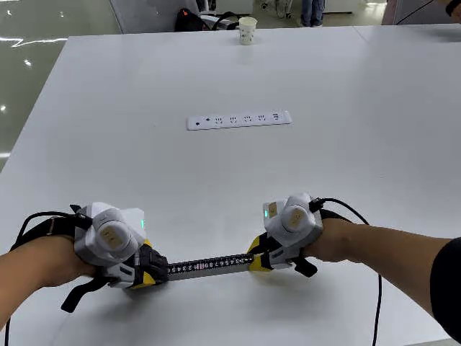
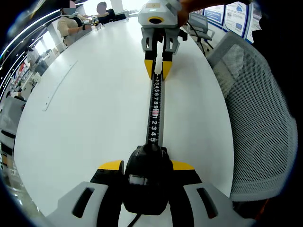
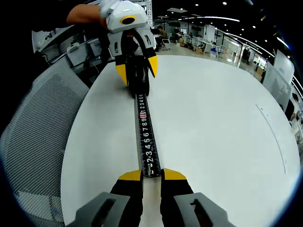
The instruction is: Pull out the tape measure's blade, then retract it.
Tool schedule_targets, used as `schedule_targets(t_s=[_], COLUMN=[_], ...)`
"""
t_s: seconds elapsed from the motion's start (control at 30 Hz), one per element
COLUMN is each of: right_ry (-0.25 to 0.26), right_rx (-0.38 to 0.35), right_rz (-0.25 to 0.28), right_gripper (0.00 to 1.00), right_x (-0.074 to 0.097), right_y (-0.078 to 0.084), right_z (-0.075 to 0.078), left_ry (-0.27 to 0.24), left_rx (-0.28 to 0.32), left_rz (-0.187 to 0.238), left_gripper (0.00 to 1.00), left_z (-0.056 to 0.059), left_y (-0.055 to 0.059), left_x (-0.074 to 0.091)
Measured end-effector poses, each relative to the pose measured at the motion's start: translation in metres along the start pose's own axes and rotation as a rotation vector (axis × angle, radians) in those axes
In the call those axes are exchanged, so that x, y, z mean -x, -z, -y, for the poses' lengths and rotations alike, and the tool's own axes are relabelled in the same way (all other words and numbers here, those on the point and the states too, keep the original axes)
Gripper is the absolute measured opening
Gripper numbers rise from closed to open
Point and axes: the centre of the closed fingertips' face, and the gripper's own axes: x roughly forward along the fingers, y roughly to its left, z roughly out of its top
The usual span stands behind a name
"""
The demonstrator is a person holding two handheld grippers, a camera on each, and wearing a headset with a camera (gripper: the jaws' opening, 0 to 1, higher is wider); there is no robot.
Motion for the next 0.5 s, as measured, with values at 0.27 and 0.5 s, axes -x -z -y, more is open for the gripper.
schedule_targets(t_s=[0.27, 0.5], right_ry=[0.003, 0.006], right_rx=[0.002, 0.004], right_rz=[-0.006, -0.008], right_gripper=[0.09, 0.09], right_x=[0.0027, 0.0045], right_y=[0.0047, 0.0081], right_z=[0.0003, 0.0016], left_ry=[0.0, 0.0], left_rx=[0.0, 0.0], left_rz=[0.0, -0.001], left_gripper=[0.31, 0.31], left_z=[0.0002, 0.0004], left_y=[0.0001, -0.0001], left_x=[-0.0004, -0.0002])
